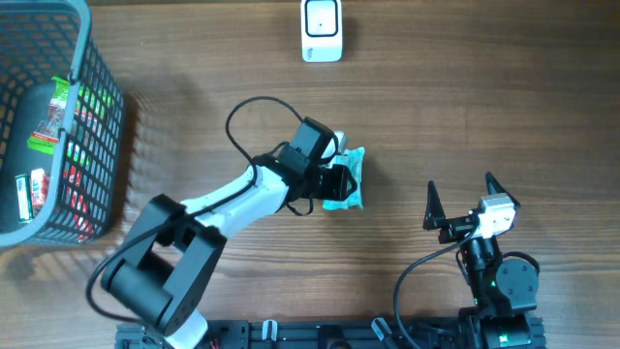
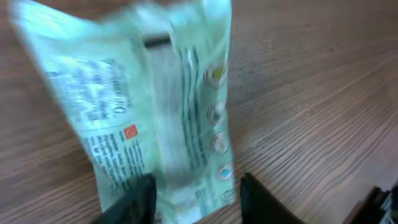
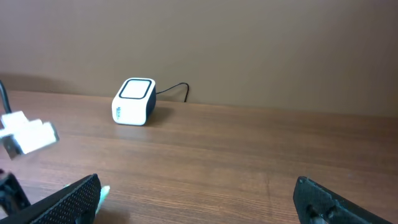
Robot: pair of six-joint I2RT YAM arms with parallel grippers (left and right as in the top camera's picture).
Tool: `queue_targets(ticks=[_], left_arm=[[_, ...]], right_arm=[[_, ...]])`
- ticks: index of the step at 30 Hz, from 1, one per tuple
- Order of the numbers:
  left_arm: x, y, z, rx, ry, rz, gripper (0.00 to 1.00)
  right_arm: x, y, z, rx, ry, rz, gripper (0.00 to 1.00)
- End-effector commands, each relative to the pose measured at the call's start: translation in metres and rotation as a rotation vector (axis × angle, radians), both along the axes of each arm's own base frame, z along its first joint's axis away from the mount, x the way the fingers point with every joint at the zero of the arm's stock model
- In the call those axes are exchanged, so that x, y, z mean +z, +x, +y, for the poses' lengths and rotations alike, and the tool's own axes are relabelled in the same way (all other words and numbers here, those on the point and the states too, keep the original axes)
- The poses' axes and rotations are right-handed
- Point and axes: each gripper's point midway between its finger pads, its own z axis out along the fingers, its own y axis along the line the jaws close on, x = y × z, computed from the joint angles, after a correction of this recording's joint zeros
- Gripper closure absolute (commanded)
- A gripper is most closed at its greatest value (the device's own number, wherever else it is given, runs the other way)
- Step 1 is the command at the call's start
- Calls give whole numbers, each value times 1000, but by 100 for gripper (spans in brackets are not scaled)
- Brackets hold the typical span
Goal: Scan the item barcode
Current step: 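Lower the pale green packet onto the table and open the left gripper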
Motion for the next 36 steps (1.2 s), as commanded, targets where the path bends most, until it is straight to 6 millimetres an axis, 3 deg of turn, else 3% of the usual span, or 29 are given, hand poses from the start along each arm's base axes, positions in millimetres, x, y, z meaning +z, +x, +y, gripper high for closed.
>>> queue_targets(ticks=[1, 4, 5, 8, 13, 16, 23, 25, 27, 29, 33, 34, 36], left_arm=[[66, 39, 4, 66, -4, -253, 43], [72, 44, 5, 83, -6, -287, 66], [69, 44, 5, 82, -1, -280, 77], [53, 43, 5, 78, 21, -249, 94], [15, 48, 1, 69, 42, -199, 96], [3, 53, -1, 67, 27, -186, 96], [-42, 43, -3, 37, 55, -98, 96], [-46, 44, -4, 38, 54, -99, 96], [-41, 47, -8, 36, 37, -117, 96], [-20, 54, -12, 38, 5, -157, 96], [44, 73, -21, 37, -62, -307, 96], [68, 81, -19, 63, -72, -367, 95], [80, 86, -12, 97, -54, -405, 95]], right_arm=[[1, 0, -2, -11, -1, -5, 0], [1, 0, -2, -11, -2, -5, 0], [1, 0, -2, -11, -1, -5, 0], [1, 0, -2, -11, -1, -5, 0], [1, 0, -2, -11, -1, -5, 0], [1, 0, -2, -11, -1, -5, 0], [1, 0, -2, -11, -1, -5, 0], [1, 0, -2, -11, -1, -5, 0], [1, 0, -2, -11, -1, -5, 0], [1, 0, -2, -11, -2, -5, 0], [1, 0, -2, -11, -1, -5, 0], [1, 0, -2, -11, -1, -5, 0], [1, 0, -2, -11, -1, -5, 0]])
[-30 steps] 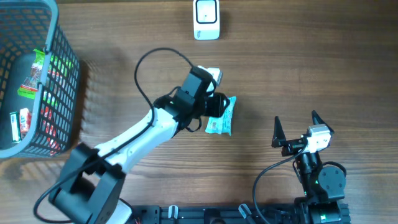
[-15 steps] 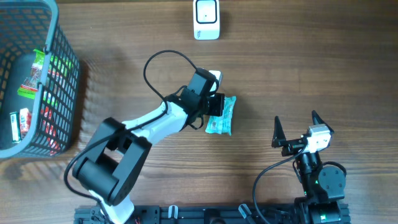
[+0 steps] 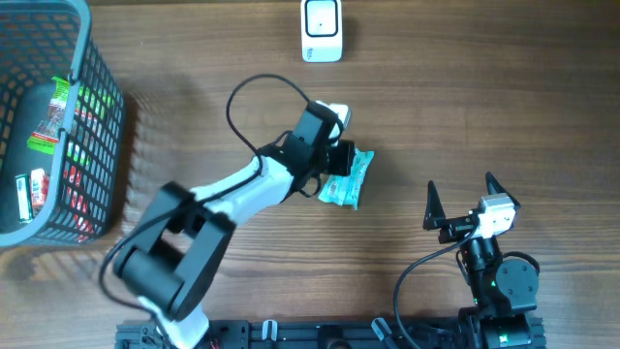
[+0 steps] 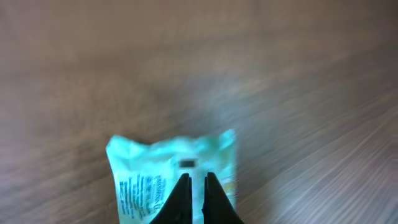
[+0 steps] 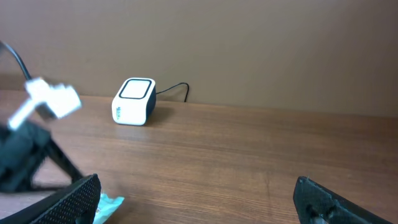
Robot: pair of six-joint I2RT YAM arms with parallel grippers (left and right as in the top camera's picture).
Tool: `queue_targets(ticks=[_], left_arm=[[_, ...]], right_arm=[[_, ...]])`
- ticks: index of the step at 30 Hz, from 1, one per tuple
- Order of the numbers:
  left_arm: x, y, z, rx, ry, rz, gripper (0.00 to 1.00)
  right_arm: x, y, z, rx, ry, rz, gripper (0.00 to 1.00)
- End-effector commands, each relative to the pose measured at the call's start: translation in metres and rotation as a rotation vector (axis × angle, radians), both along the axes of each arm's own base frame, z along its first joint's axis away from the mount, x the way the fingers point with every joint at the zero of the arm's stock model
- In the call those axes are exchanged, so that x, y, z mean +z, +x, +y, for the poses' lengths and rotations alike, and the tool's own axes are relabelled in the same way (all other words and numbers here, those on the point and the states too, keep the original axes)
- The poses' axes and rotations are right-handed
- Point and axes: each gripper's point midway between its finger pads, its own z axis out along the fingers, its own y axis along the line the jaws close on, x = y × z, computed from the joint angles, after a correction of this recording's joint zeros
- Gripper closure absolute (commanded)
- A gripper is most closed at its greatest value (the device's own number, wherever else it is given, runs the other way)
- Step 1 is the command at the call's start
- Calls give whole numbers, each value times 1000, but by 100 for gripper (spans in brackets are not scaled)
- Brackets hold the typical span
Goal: Scan the item barcode
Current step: 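Lower the pale green packet onto the table and open the left gripper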
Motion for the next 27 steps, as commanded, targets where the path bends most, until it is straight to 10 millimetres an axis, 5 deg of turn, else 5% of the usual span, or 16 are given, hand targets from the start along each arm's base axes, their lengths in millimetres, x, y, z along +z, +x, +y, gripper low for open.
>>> queue_targets(ticks=[1, 8, 13, 20, 27], left_arm=[[64, 25, 6, 61, -9, -175, 95], [-1, 5, 60, 168, 294, -14, 96], [-38, -16, 73, 144, 388, 109, 96], [-40, -46, 47, 21, 256, 252, 96], [-44, -68, 48, 10, 245, 362, 96]], right_arm=[[1, 0, -2, -11, -1, -5, 0], [1, 0, -2, -11, -1, -5, 0], [1, 0, -2, -11, -1, -5, 0], [1, 0, -2, -11, -1, -5, 0], [1, 0, -2, -11, -1, -5, 0]])
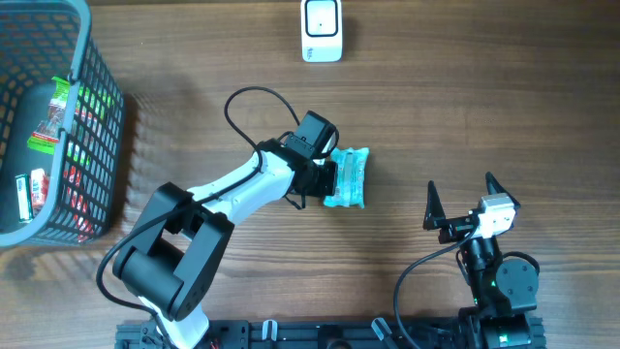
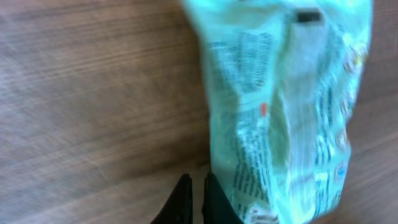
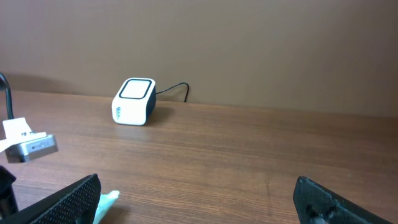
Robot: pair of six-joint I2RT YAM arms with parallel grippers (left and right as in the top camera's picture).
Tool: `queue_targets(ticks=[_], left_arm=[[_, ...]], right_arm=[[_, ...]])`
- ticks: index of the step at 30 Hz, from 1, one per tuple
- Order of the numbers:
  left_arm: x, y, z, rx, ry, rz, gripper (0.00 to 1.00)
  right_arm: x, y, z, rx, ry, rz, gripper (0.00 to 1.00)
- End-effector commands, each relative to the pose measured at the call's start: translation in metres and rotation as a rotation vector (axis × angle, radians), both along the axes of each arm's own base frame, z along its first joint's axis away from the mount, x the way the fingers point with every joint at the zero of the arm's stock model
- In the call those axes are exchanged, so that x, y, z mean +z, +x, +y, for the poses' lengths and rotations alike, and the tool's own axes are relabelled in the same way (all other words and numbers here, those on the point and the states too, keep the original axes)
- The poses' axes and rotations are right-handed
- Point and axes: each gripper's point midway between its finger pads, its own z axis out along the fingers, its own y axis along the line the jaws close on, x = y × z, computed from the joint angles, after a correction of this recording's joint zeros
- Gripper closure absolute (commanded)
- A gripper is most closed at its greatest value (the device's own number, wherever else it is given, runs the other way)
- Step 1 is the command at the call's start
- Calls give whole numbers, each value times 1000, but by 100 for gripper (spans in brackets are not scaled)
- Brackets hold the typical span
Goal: Scan the item barcode
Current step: 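Lower the pale green packet onto the table and open the left gripper, then move the left gripper back into the basket toward the green snack bag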
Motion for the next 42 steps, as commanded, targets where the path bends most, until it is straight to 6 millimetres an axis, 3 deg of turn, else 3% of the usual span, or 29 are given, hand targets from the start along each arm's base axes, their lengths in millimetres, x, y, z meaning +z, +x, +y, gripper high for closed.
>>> queue_targets(ticks=[1, 5, 8, 13, 15, 18, 24, 30, 34, 39, 42], left_arm=[[-2, -13, -3, -5, -29, 68, 96], [-4, -21, 2, -6, -8, 101, 95], [-2, -10, 9, 16, 26, 63, 95], [41, 19, 23, 70, 70, -23, 96], [57, 25, 16, 68, 26, -29, 96], [65, 20, -7, 25, -94, 9, 96], [38, 9, -18, -7, -96, 92, 96], [2, 5, -15, -1, -47, 155, 96], [-8, 10, -5, 18, 19, 135, 96], [15, 14, -7, 16, -11, 88, 91], [58, 29, -7, 31, -44, -22, 87]], right_arm=[[1, 0, -2, -11, -2, -5, 0], [1, 0, -2, -11, -2, -5, 0], [1, 0, -2, -11, -2, -5, 0], [1, 0, -2, -11, -2, -5, 0], [1, 0, -2, -11, -2, -5, 0], [1, 0, -2, -11, -2, -5, 1], [1, 0, -2, -11, -2, -5, 0], [1, 0, -2, -11, -2, -5, 0], [1, 0, -2, -11, -2, -5, 0], [1, 0, -2, -11, -2, -5, 0], [1, 0, -2, -11, -2, -5, 0]])
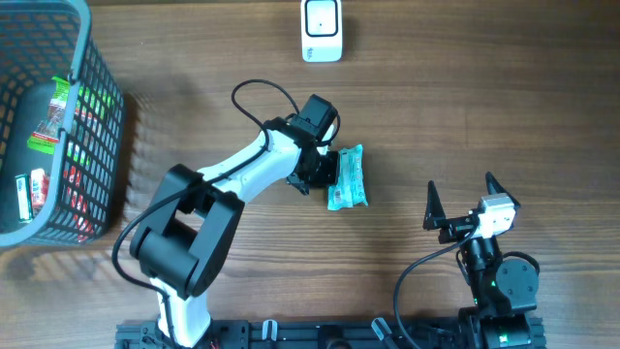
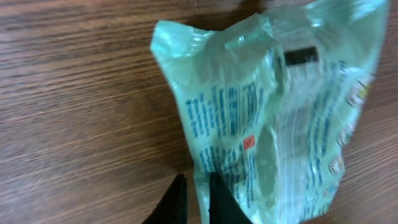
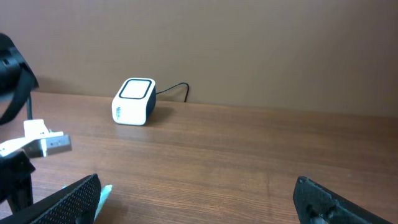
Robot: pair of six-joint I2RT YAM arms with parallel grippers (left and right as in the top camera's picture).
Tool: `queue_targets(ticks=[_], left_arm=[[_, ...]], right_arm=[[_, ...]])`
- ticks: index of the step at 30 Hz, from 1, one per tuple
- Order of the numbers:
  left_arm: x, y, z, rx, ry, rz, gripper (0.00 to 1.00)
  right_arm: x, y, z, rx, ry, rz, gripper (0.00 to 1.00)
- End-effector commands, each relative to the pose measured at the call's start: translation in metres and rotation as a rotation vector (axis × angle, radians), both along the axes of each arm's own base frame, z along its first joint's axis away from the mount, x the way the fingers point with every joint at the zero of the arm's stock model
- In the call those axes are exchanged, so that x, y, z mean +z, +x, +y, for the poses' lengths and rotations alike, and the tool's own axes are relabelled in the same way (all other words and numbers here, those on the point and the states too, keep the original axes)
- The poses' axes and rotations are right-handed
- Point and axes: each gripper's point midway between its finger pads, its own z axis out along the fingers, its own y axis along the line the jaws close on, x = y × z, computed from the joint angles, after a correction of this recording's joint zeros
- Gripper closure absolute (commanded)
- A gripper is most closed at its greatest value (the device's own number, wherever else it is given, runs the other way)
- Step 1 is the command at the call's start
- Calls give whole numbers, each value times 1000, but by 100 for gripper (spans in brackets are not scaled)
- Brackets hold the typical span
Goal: Scan the item barcode
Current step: 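Move the left gripper back into the basket toward the green snack bag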
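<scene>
A pale green snack packet point(image 1: 349, 177) lies mid-table, printed back up, and fills the left wrist view point(image 2: 267, 124). My left gripper point(image 1: 325, 173) sits at its left edge. In the left wrist view the gripper point(image 2: 196, 200) has its fingers nearly together, and the right finger point(image 2: 216, 199) overlaps the packet's edge. The white barcode scanner point(image 1: 322, 31) stands at the far edge, window up, also seen from the right wrist point(image 3: 133, 101). My right gripper point(image 1: 460, 206) rests open at the near right, nothing between its fingers point(image 3: 199, 205).
A grey mesh basket point(image 1: 105, 116) holding several packaged items stands at the far left. The left arm's black cable point(image 1: 254, 92) loops over the table behind the wrist. A corner of the packet point(image 3: 104, 190) shows low in the right wrist view.
My left wrist has turned and shifted slightly toward the far side, its tips still at the packet's left edge. The packet has tilted a little, its near end swung right. The right arm is unchanged.
At first my left gripper stood open with its fingers astride the packet. Then it was shut, with the packet beyond its tips. Later it lay shut along the packet's left side. The packet stayed mid-table, changing angle each time. The right gripper stayed open.
</scene>
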Motion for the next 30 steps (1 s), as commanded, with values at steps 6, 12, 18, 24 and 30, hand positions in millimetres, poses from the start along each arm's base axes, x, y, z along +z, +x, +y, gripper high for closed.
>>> queue_targets(ticks=[6, 12, 18, 24, 30], left_arm=[[188, 67, 43, 115, -11, -406, 62], [328, 125, 181, 422, 134, -711, 20], [382, 135, 350, 786, 255, -865, 0], [371, 92, 489, 1082, 401, -813, 0], [311, 63, 563, 1173, 487, -620, 0]], right_arm=[[1, 0, -2, -11, -2, -5, 0], [1, 0, -2, -11, -1, -5, 0], [1, 0, -2, -11, -2, -5, 0], [1, 0, -2, -11, -1, -5, 0], [1, 0, -2, -11, -2, -5, 0]])
